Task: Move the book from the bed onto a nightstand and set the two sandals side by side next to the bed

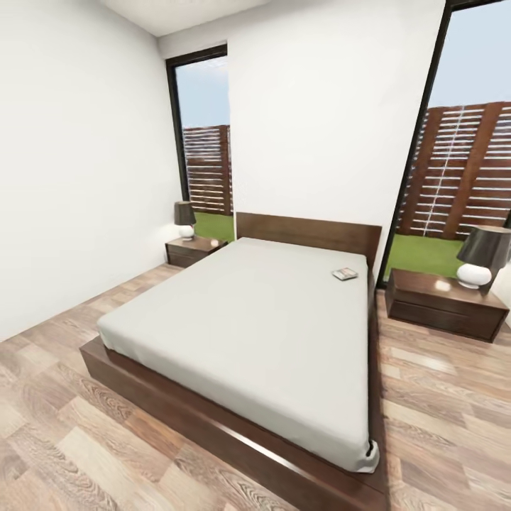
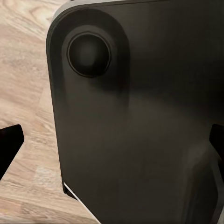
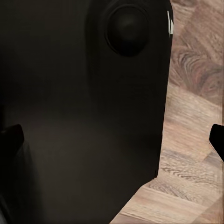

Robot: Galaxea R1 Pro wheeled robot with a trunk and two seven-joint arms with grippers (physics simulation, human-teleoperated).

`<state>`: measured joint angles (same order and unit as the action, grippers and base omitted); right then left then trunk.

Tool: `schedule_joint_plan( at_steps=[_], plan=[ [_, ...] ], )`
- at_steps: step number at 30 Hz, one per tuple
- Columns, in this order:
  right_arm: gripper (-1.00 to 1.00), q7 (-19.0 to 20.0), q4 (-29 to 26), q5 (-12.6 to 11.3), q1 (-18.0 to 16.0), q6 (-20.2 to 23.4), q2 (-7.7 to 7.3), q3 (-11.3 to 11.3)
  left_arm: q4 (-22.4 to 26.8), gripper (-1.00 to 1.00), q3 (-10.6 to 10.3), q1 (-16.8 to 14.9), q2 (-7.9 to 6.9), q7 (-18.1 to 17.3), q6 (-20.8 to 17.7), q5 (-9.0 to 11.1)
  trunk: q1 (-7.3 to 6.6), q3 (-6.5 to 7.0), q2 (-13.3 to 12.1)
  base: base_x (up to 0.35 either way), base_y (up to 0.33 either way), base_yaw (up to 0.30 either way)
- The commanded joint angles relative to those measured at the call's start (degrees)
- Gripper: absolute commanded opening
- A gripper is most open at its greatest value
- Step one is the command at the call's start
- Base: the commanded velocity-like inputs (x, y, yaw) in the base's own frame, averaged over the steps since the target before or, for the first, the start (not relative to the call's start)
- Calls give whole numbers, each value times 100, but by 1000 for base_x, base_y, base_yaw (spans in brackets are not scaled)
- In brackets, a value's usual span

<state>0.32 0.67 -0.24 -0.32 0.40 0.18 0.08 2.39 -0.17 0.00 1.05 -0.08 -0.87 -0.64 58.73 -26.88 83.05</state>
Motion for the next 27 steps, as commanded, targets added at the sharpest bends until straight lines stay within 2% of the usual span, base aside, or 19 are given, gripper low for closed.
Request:
schedule_joint_plan(
  at_steps=[1,23,27],
  plan=[
    [100,3,4,-2,-3,4,0,1,7,100,-1,0,1,-1,-9,-7,0,-5,3,0,0,294],
    [100,4,4,5,-3,2,-3,1,99,100,-1,0,-8,-1,90,-7,0,-5,3,0,0,294],
    [100,4,-26,5,-3,3,-14,1,336,100,-1,0,-6,-1,93,-7,0,-5,3,0,0,294]
  ],
)
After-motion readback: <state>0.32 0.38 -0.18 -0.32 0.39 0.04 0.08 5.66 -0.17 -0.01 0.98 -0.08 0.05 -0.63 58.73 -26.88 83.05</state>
